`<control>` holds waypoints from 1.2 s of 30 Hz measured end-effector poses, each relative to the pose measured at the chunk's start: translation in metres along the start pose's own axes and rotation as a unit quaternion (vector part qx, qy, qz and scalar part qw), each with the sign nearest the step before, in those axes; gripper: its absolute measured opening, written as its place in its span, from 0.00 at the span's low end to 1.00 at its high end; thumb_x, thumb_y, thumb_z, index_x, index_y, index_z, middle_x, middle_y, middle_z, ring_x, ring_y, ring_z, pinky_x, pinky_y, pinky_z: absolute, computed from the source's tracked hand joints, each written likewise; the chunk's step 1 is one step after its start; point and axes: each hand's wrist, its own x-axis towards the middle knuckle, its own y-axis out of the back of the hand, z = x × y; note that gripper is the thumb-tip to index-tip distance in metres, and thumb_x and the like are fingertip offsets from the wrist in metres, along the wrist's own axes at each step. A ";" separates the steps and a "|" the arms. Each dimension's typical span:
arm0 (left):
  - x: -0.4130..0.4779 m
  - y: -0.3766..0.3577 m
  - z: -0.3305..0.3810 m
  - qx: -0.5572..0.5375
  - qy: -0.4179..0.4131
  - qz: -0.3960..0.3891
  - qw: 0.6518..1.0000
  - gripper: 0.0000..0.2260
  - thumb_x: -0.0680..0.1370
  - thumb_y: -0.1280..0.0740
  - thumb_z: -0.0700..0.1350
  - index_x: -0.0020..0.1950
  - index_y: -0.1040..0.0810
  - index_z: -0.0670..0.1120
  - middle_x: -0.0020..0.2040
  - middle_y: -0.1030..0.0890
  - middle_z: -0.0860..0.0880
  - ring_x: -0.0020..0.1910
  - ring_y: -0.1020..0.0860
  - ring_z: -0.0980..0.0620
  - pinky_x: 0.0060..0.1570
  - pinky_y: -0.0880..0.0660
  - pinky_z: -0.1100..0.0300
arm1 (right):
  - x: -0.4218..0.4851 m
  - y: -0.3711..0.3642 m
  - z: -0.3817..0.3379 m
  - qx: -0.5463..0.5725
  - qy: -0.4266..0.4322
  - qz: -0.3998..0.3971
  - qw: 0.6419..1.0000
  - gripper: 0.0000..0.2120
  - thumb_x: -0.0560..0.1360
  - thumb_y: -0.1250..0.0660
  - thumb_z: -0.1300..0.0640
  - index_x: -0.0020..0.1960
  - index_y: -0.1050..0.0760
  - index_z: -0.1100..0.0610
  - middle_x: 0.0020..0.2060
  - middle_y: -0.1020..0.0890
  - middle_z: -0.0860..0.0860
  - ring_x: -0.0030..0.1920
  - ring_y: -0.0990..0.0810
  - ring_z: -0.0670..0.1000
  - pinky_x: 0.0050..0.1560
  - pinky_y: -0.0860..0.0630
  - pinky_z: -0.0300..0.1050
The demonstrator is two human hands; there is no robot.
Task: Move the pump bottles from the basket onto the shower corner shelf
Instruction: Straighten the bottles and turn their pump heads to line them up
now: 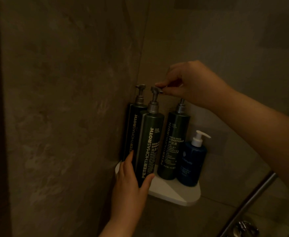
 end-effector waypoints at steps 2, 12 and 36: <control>0.000 -0.001 0.000 0.002 -0.002 0.002 1.000 0.37 0.71 0.34 0.60 0.74 0.51 0.58 0.72 0.39 0.56 0.67 0.39 0.60 0.61 0.36 0.62 | -0.001 -0.002 0.000 0.000 -0.001 0.005 1.000 0.09 0.73 0.30 0.53 0.50 0.17 0.56 0.43 0.18 0.54 0.43 0.20 0.52 0.45 0.26 0.49; 0.000 -0.002 -0.001 -0.001 -0.007 0.005 1.000 0.37 0.71 0.34 0.59 0.74 0.50 0.58 0.71 0.39 0.56 0.66 0.38 0.61 0.59 0.36 0.63 | -0.005 -0.006 -0.002 0.006 0.004 0.030 1.000 0.08 0.73 0.30 0.54 0.50 0.17 0.54 0.42 0.18 0.53 0.42 0.21 0.52 0.44 0.25 0.50; 0.003 -0.002 -0.004 0.015 -0.007 0.008 1.000 0.38 0.71 0.33 0.60 0.74 0.52 0.60 0.72 0.40 0.56 0.66 0.38 0.61 0.60 0.35 0.62 | -0.003 -0.010 0.001 -0.009 -0.013 0.026 1.000 0.09 0.73 0.30 0.54 0.49 0.17 0.57 0.41 0.20 0.54 0.41 0.21 0.53 0.43 0.24 0.52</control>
